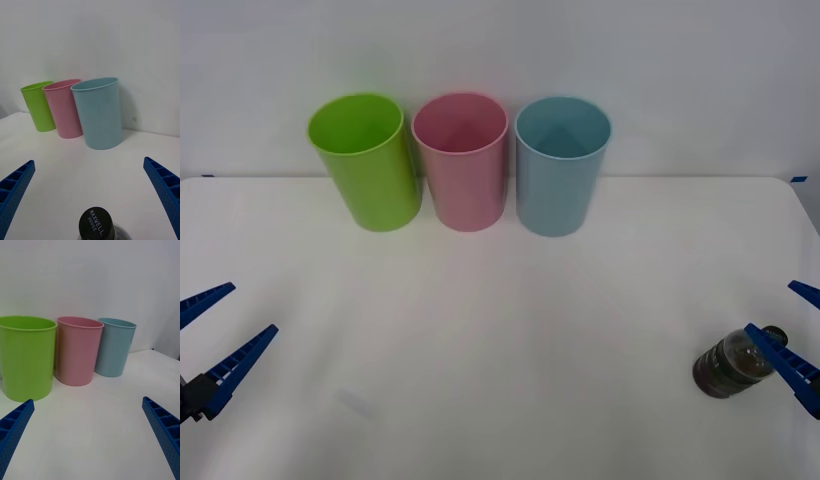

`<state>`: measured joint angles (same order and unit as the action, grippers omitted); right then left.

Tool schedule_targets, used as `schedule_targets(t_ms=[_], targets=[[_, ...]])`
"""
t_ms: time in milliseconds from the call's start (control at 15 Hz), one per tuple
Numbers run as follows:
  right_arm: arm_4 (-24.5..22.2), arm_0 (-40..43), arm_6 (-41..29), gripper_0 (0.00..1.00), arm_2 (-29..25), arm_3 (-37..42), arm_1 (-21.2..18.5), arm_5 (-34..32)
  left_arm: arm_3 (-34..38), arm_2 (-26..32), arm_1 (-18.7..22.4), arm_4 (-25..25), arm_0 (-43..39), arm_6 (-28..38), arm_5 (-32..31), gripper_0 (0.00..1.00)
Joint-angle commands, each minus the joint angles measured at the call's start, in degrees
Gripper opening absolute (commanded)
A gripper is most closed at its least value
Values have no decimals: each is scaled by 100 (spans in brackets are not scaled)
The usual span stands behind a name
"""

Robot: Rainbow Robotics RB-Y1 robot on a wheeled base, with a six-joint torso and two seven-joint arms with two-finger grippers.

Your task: Grasp the object on the table and drop it into the matching bin: aluminum can to the light blue bin, PET bottle to the pink bin.

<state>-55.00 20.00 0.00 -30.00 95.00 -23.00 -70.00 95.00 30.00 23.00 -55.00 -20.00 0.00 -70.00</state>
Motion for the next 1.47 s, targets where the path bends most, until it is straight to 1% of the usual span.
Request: schedule_targets(t_ms=[67, 200, 333, 467, 600, 933, 1133, 1467], targets=[[0, 0, 0, 100, 0, 0, 0, 0, 0, 0, 0, 0, 0, 0, 0, 100], [-37, 101, -35, 100, -23, 63, -47, -22, 0, 0, 0, 0, 0, 0, 0, 100], [174, 250, -79, 100, -6, 203, -170, 21, 0, 0, 0, 0, 0, 0, 0, 100], [438, 443, -44, 100, -6, 203, -390, -5, 0, 0, 0, 0, 0, 0, 0, 100], [596, 654, -9, 100, -50, 203, -530, -58, 0, 0, 0, 0, 0, 0, 0, 100], [613, 1006, 79, 100, -252, 115, -530, -172, 0, 0, 0, 0, 0, 0, 0, 100], [605, 1094, 202, 100, -313, -113, -530, -172, 0, 0, 0, 0, 0, 0, 0, 100], [446, 1076, 439, 100, -384, -579, -539, -137, 0, 0, 0, 0, 0, 0, 0, 100]])
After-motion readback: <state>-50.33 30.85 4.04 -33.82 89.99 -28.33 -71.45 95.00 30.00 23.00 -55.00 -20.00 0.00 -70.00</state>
